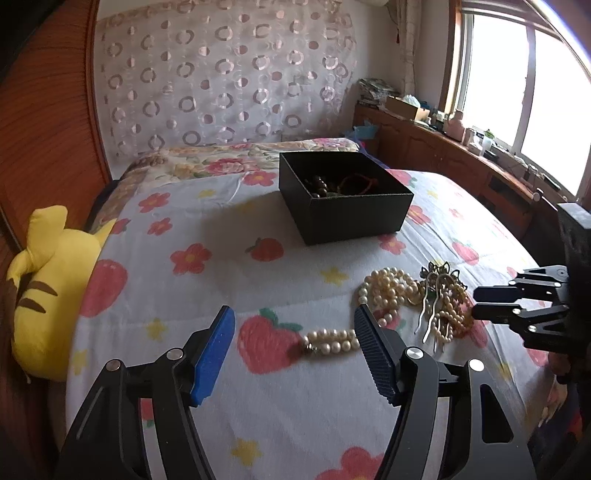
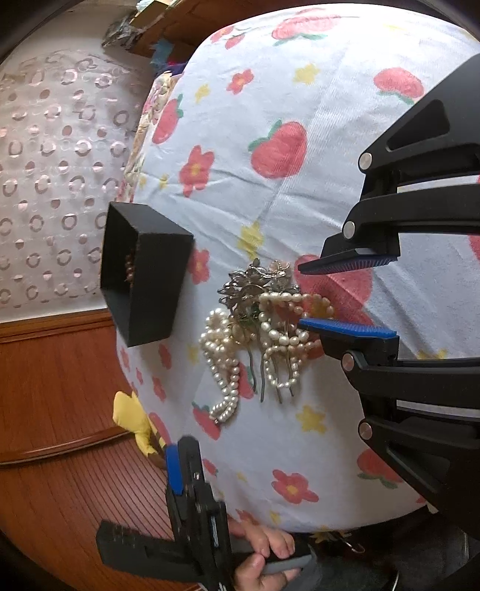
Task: Organize jewelry
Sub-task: 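Close the right gripper on a pearl necklace in the pile, then lift the pearl necklace toward the box with the right gripper while the left grasps another pearl necklace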
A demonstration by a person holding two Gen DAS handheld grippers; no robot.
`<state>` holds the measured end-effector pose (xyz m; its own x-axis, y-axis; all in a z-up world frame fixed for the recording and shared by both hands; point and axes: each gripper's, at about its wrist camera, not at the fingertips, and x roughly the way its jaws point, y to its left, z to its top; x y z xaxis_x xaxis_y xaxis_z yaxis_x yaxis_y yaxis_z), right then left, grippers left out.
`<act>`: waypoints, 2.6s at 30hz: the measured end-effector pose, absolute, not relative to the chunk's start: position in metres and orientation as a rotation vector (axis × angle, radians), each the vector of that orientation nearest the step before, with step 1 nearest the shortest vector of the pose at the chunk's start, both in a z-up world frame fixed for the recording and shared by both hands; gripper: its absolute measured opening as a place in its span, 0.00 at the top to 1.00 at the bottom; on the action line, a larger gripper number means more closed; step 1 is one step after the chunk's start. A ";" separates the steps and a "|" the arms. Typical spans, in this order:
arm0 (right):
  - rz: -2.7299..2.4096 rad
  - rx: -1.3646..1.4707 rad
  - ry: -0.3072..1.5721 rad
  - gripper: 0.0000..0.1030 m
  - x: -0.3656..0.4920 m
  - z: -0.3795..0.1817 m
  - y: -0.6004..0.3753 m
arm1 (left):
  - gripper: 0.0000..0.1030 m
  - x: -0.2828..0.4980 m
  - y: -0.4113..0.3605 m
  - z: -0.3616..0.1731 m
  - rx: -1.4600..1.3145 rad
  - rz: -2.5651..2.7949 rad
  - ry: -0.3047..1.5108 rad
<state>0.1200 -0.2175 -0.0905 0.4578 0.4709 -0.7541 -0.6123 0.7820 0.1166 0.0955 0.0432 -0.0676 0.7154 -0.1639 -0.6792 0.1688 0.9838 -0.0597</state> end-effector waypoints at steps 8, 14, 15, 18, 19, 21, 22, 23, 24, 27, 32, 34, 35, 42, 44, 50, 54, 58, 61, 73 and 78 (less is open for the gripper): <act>0.643 -0.249 0.862 0.74 0.123 -0.094 -0.204 | 0.35 0.086 0.047 -0.071 -0.002 -0.174 0.750; 0.632 -0.293 0.857 0.94 0.117 -0.095 -0.200 | 0.35 0.085 0.048 -0.073 0.001 -0.172 0.751; 0.642 -0.291 0.856 0.95 0.116 -0.095 -0.201 | 0.35 0.084 0.048 -0.073 0.003 -0.171 0.753; 0.641 -0.273 0.845 0.95 0.112 -0.093 -0.209 | 0.35 0.084 0.049 -0.078 -0.004 -0.170 0.768; 0.644 -0.259 0.830 0.95 0.109 -0.089 -0.213 | 0.35 0.084 0.050 -0.079 -0.008 -0.169 0.774; 0.641 -0.235 0.794 0.95 0.105 -0.079 -0.221 | 0.35 0.086 0.051 -0.081 -0.019 -0.169 0.789; 0.639 -0.227 0.762 0.95 0.102 -0.071 -0.226 | 0.35 0.087 0.051 -0.082 -0.022 -0.169 0.793; 0.637 -0.223 0.740 0.95 0.099 -0.065 -0.229 | 0.35 0.088 0.051 -0.082 -0.026 -0.170 0.797; 0.629 -0.222 0.720 0.95 0.098 -0.059 -0.232 | 0.35 0.090 0.050 -0.082 -0.029 -0.170 0.800; 0.618 -0.213 0.662 0.95 0.093 -0.039 -0.240 | 0.35 0.093 0.050 -0.083 -0.036 -0.173 0.809; 0.614 -0.214 0.612 0.95 0.089 -0.021 -0.246 | 0.57 0.102 0.049 -0.085 -0.036 -0.185 0.835; 0.611 -0.215 0.605 0.95 0.089 -0.019 -0.248 | 0.58 0.108 0.049 -0.088 -0.031 -0.182 0.850; 0.608 -0.213 0.603 0.95 0.090 -0.019 -0.249 | 0.58 0.111 0.048 -0.090 -0.025 -0.183 0.869; 0.611 -0.199 0.593 0.95 0.087 -0.015 -0.250 | 0.59 0.114 0.035 -0.096 0.050 -0.225 0.897; 0.617 -0.196 0.573 0.95 0.084 -0.009 -0.250 | 0.68 0.114 0.033 -0.095 0.049 -0.246 0.892; 0.639 -0.188 0.515 0.95 0.073 0.015 -0.247 | 0.84 0.116 0.033 -0.096 0.003 -0.302 0.893; 0.647 -0.195 0.499 0.95 0.067 0.021 -0.246 | 0.84 0.119 0.037 -0.097 -0.043 -0.320 0.891; 0.667 -0.183 0.480 0.95 0.061 0.028 -0.246 | 0.83 0.120 0.038 -0.097 -0.061 -0.319 0.889; 0.675 -0.188 0.451 0.95 0.053 0.039 -0.245 | 0.83 0.119 0.038 -0.098 -0.063 -0.321 0.890; 0.642 -0.214 0.365 0.95 0.043 0.071 -0.252 | 0.83 0.116 0.035 -0.099 -0.100 -0.361 0.908; 0.637 -0.214 0.386 0.95 0.049 0.063 -0.251 | 0.83 0.127 0.026 -0.096 -0.062 -0.333 0.928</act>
<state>0.0488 -0.2510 0.0629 0.7359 0.5361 -0.4137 -0.6147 0.7851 -0.0762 0.1273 0.0260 -0.0956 0.5521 -0.3081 -0.7748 0.2552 0.9471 -0.1948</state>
